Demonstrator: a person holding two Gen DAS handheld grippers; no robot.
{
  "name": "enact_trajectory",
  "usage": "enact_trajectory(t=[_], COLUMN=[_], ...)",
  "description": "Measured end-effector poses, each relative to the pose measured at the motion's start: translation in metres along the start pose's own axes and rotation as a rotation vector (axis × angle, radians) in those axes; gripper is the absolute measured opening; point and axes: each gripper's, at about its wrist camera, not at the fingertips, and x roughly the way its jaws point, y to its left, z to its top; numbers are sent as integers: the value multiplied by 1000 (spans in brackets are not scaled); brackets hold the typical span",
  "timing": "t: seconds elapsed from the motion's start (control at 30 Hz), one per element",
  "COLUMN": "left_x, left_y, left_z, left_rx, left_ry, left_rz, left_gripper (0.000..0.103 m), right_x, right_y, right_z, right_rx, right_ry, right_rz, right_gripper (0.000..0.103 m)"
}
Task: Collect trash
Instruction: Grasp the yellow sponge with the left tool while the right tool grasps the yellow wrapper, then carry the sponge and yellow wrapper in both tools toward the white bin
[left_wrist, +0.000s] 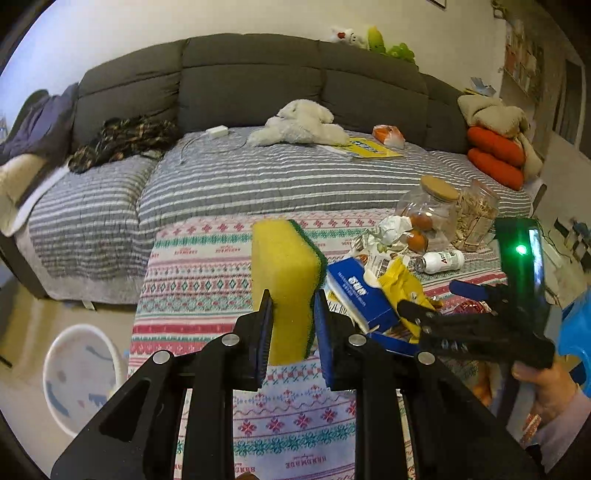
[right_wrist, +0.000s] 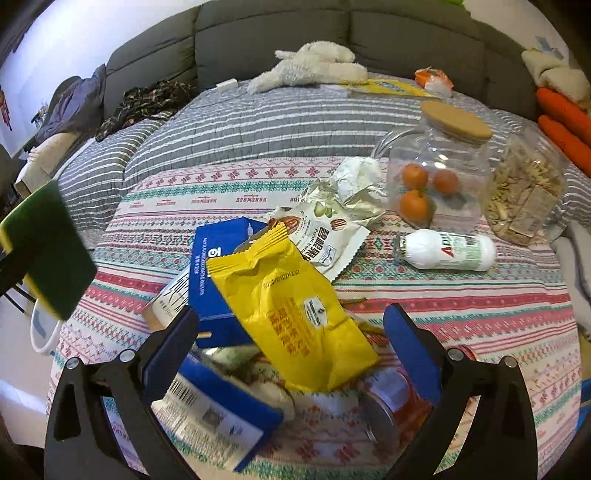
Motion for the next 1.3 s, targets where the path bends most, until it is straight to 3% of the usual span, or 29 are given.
enact_trajectory(t=[0.1,0.17,0.23,0.33,0.43,0.73,1.3], left_x=[11,17,22,32,39,51,28], left_y=[9,12,15,28,37,59,103], left_z=[-5,-9,-7,-11,-16,-24,-28], left_rx=[-24,-39,-53,-45,-45,-81,-138], left_ry=[9,16,25,26,32,32,-22], left_rz=[-9,-15,-29,-29,-28,-25,-17], left_gripper=[21,21,21,21,21,21,21], right_x=[14,22,29,29,22,-9,-59], right_y=[-1,-1,-2,-3,-4,-4,21], right_z=[1,2,2,4,6,12,15], right_rx=[10,17,33,66,73,72,61], right_ry=[26,47,84,84,65,-49,-238], right_rz=[7,20,70,112,113,60,56], right_gripper=[97,90,65,42,30,10,6])
